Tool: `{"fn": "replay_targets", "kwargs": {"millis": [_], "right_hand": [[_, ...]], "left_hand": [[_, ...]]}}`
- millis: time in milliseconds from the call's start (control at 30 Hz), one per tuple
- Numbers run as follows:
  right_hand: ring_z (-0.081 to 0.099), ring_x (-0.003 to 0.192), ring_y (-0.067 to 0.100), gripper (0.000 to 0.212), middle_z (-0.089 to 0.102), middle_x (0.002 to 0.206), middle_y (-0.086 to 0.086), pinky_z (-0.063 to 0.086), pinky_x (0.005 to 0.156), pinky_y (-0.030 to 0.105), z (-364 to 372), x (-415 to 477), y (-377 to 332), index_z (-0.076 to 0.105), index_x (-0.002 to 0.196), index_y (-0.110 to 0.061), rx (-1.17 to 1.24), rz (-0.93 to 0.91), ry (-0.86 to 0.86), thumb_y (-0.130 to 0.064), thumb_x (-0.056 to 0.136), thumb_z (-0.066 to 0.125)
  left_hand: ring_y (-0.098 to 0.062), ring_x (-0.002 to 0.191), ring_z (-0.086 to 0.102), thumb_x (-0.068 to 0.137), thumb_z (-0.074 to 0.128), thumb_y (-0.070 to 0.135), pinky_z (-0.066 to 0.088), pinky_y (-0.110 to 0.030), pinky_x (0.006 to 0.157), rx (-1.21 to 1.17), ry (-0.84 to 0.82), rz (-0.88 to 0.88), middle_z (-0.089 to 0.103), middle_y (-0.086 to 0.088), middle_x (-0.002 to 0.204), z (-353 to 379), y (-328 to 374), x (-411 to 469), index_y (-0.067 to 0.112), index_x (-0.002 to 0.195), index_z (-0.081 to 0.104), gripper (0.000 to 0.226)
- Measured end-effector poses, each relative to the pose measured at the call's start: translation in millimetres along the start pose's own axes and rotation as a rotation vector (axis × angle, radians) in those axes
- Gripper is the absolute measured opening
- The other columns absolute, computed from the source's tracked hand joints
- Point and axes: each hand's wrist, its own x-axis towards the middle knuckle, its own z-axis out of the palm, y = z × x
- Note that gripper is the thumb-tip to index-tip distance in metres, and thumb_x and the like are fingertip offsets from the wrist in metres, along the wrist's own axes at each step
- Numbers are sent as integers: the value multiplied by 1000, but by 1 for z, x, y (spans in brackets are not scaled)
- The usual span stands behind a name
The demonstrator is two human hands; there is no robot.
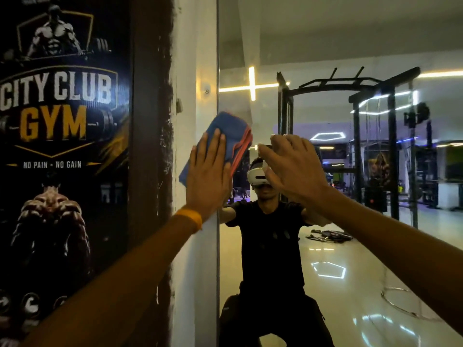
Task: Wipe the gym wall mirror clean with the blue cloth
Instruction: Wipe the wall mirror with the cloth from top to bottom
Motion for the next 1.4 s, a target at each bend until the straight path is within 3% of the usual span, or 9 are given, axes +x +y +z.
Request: {"fn": "replay_targets", "kwargs": {"millis": [100,333,500,700,933,1067,1167,1300,1400], "right_hand": [[46,129,36,54,49,144,16,38,104,52,-9,19,6,47,147,-21,10,15,77,-48,100,45],[38,143,39,59,43,153,17,28,116,55,-12,76,8,42,153,-21,71,103,147,-50,101,39],[39,143,41,54,45,154,19,27,116,57,-12,71,21,50,148,-18,108,14,124,-43,100,50],[33,147,40,55,40,159,18,24,120,58,-27,106,52,46,151,-19,93,3,93,-45,102,44],[31,150,40,59,38,162,17,20,121,58,-32,103,52,46,153,-20,132,-1,55,-41,99,51],[33,147,39,57,41,159,16,21,119,57,-47,110,62,51,150,-19,168,-56,17,-41,97,51],[32,148,41,58,39,160,17,21,119,58,-61,132,77,50,151,-18,200,-30,6,-38,97,51],[29,151,40,58,36,162,15,18,121,58,-77,171,97,46,153,-18,219,14,-27,-36,98,53],[30,150,41,59,36,163,14,20,120,60,-82,182,115,46,153,-19,182,-72,-73,-39,98,53]], "left_hand": [[-31,161,2,109,21,46,-6,-40,130,-1,-58,73,11,-10,173,4,-10,-36,10,165,14,67],[-32,160,5,106,23,49,-9,-35,127,-68,38,23,14,-12,172,-21,-17,94,8,164,18,71],[-29,161,6,108,31,42,-4,-37,131,-43,2,6,15,-9,172,-13,-10,38,7,164,20,66],[-34,160,10,108,36,38,-3,-40,130,-41,72,-9,16,-12,171,-29,-18,148,6,163,21,65],[-21,161,-4,110,30,42,-5,-40,131,-1,-102,-1,11,-5,172,-31,-16,81,12,164,14,64],[-24,160,-3,109,13,56,-9,-36,130,-34,-104,-23,12,-9,171,-60,-13,167,10,164,14,71],[-35,159,7,106,10,66,-1,-45,129,-37,-92,-65,11,-12,171,-75,-14,244,5,163,21,85],[-33,160,-1,109,43,41,3,-51,130,23,-129,-35,9,-11,173,-66,-21,222,11,165,14,70],[-27,161,-8,111,36,36,0,-49,130,29,-232,4,-6,-1,174,-67,-23,170,15,166,7,66]]}}
